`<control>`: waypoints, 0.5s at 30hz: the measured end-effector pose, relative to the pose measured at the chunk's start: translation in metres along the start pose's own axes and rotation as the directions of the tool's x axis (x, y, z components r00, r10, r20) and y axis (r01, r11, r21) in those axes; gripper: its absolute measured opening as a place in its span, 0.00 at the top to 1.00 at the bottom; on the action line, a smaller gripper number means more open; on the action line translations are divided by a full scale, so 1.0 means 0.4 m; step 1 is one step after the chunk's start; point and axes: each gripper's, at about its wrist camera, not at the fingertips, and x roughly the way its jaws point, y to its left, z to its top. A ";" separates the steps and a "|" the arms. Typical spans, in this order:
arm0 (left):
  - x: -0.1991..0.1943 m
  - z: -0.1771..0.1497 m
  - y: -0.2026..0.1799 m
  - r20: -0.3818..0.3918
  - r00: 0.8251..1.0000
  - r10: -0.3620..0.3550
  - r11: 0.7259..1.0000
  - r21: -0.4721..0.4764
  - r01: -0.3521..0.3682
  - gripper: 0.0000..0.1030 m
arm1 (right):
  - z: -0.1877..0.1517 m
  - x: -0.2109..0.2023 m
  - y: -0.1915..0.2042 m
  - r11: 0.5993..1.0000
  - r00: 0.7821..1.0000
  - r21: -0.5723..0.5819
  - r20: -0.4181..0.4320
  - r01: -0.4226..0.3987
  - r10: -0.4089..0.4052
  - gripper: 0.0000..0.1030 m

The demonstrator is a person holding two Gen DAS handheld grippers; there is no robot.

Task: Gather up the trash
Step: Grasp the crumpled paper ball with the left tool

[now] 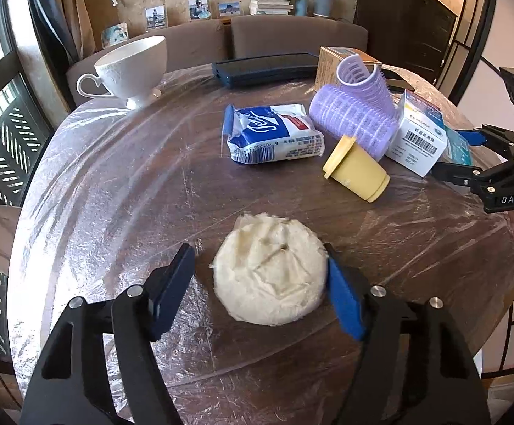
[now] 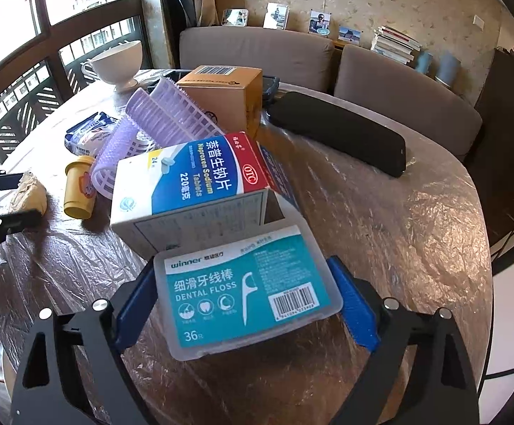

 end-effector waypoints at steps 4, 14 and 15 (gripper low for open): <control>-0.005 0.006 0.003 0.006 1.000 -0.001 1.000 -0.008 0.001 0.48 | -0.006 -0.006 -0.001 1.000 1.000 0.019 -0.003 0.008 -0.008 0.14; -0.029 0.011 0.001 0.037 0.999 0.006 1.000 -0.004 -0.006 0.49 | -0.016 -0.031 0.000 0.999 1.000 0.045 0.009 0.026 -0.026 0.14; -0.033 0.012 -0.001 0.042 0.999 0.009 1.000 -0.001 -0.009 0.49 | -0.018 -0.036 0.001 0.998 1.000 0.049 0.011 0.025 -0.026 0.14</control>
